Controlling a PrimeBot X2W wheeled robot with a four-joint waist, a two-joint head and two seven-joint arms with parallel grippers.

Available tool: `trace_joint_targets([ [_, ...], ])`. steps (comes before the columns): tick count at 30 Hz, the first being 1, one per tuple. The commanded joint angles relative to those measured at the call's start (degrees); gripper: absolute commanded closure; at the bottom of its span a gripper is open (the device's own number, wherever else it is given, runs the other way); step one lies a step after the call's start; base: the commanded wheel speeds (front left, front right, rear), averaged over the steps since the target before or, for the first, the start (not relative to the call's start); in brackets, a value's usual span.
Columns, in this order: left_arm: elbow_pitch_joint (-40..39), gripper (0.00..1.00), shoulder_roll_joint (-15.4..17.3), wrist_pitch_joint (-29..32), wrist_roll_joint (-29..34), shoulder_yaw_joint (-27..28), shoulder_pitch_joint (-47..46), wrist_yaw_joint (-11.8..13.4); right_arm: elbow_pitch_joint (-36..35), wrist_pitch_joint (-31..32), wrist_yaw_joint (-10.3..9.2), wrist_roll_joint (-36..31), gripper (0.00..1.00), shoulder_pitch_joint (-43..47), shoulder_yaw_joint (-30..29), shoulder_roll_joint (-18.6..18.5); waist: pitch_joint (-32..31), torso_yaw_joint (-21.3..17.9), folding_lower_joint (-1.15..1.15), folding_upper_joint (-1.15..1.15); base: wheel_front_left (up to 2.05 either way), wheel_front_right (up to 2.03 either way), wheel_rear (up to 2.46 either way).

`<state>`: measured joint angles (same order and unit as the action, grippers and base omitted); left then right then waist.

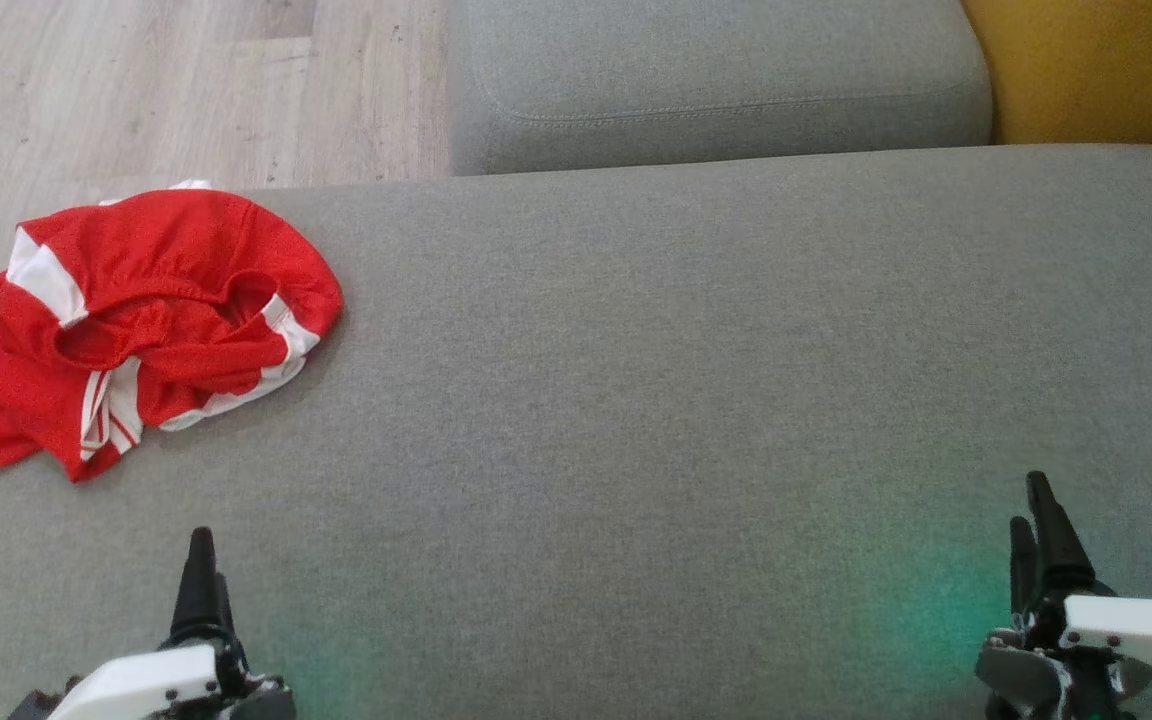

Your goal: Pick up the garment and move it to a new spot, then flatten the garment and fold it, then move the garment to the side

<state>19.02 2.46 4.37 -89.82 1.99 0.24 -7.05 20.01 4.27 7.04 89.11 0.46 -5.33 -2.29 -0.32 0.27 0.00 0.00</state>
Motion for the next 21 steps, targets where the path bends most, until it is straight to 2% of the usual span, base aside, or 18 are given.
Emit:
trace_joint_targets([
  [1, -2.54, 0.00, 0.18, -0.87, 2.06, 0.03, -2.62, -0.06, -2.35, -0.88, 0.06, -2.25, 0.00, -2.70, 0.87, -0.38, -0.07, 0.07, 0.00, 0.00, 0.00, 0.00, 0.00],
  [11, -5.36, 0.00, 0.20, -2.74, 12.57, -0.49, -2.69, 0.94, -3.65, -2.75, 0.10, -15.32, 0.00, -3.01, 3.99, -0.91, -0.43, 0.41, 0.00, 0.00, 0.00, 0.00, 0.00],
  [21, -8.18, 0.00, 0.22, -4.27, 22.20, -2.75, -2.25, 1.57, -5.43, -4.27, 0.13, -22.58, 0.00, -2.44, 7.12, -1.36, -0.98, 0.78, 0.00, 0.00, 0.00, 0.00, 0.00],
])
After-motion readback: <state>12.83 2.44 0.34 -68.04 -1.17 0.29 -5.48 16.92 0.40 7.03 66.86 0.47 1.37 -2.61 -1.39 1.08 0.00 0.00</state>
